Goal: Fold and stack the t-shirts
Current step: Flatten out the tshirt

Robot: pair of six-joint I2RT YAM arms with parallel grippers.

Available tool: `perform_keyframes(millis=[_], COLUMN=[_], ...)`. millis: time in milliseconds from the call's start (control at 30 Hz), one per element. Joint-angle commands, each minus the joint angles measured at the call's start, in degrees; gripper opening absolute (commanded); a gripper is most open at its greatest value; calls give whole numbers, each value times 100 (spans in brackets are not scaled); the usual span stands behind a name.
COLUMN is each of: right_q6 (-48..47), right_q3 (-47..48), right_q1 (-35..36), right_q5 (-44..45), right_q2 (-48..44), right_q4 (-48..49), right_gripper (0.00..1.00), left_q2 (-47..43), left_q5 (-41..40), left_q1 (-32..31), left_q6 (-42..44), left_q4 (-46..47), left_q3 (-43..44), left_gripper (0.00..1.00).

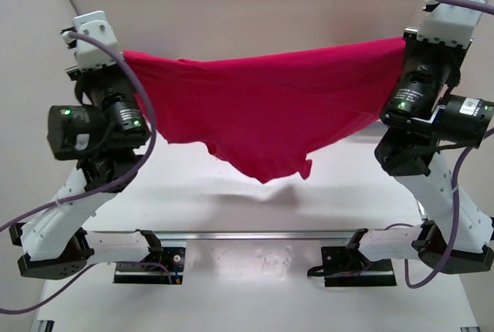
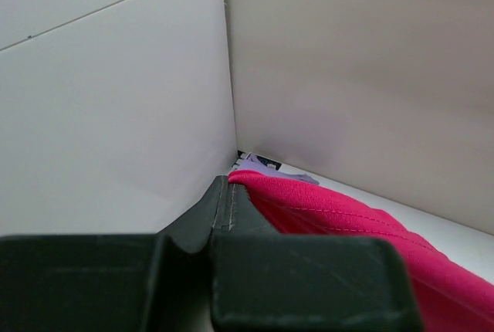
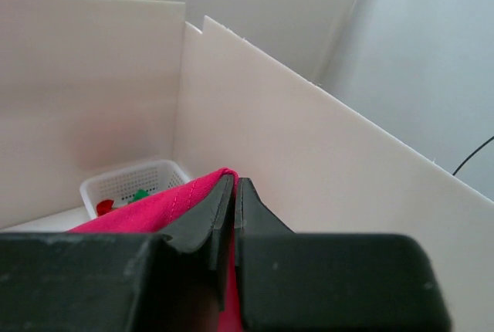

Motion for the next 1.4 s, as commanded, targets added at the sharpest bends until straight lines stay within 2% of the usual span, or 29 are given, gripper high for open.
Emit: perform_keyframes(millis=[0, 33, 100, 133, 200, 300, 433, 500, 600, 767, 833, 933, 1033, 1100, 1167, 1267, 1367], right_q6=[162, 494, 1370, 1872, 2228, 2535, 3774, 4650, 5198, 5060, 5050, 4805, 4060, 4144, 4216, 3654, 4247], right_q3=[-140, -89, 121, 271, 474, 632, 1080, 1439, 1564, 1101, 818, 187, -631, -502, -395, -467, 173], right_q1=[-238, -265, -292, -249, -284, -616, -1468, -2143, -2760, -3043, -3043, -2676, -2070, -1822, -1577, -1190, -1346], right_q5=[-318, -397, -695, -853, -1127, -1548, -2330, -2979, -3499, -3747, -3808, -3634, -3038, -2781, -2623, -2385, -2813], right_q2=[92, 144, 197, 310, 504, 1031, 1436, 1716, 1998, 2035, 1799, 1211, 542, 400, 330, 390, 749], right_q4=[111, -194, -982, -1492, -1770, -2006, -3096, -3858, -4169, -4101, -4046, -3802, -3108, -3639, -3703, -3194, -3920], right_gripper=[0, 0, 0, 0, 0, 0, 0, 0, 0, 0, 0, 0, 0, 0, 0, 0, 0], left_q2=[314, 385, 805, 929, 1289, 1632, 2055, 2353, 2556, 2644, 2600, 2408, 2030, 1828, 1661, 1572, 1712], left_q5=[403, 465, 902, 1061, 1780, 2563, 3188, 3521, 3945, 3893, 4120, 4341, 4219, 4157, 4060, 4156, 4314], left_q1=[240, 328, 749, 864, 1329, 1813, 2323, 2595, 2973, 3080, 3176, 3247, 2985, 2905, 2825, 2816, 3018], left_q6=[-519, -704, -1798, -2178, -3311, -4079, -4493, -4764, -5064, -4749, -4836, -4802, -4626, -4695, -4687, -4713, -4801], left_q4=[-603, -876, -2443, -2878, -3977, -4437, -4693, -4868, -4878, -4509, -4683, -4790, -4764, -4938, -4983, -4983, -5009], left_q3=[109, 293, 959, 1128, 1699, 1902, 2315, 2605, 2624, 2290, 2543, 2747, 2633, 2554, 2448, 2535, 2702], left_gripper=[0, 1, 1, 0, 0, 0, 0, 0, 0, 0, 0, 0, 0, 0, 0, 1, 1])
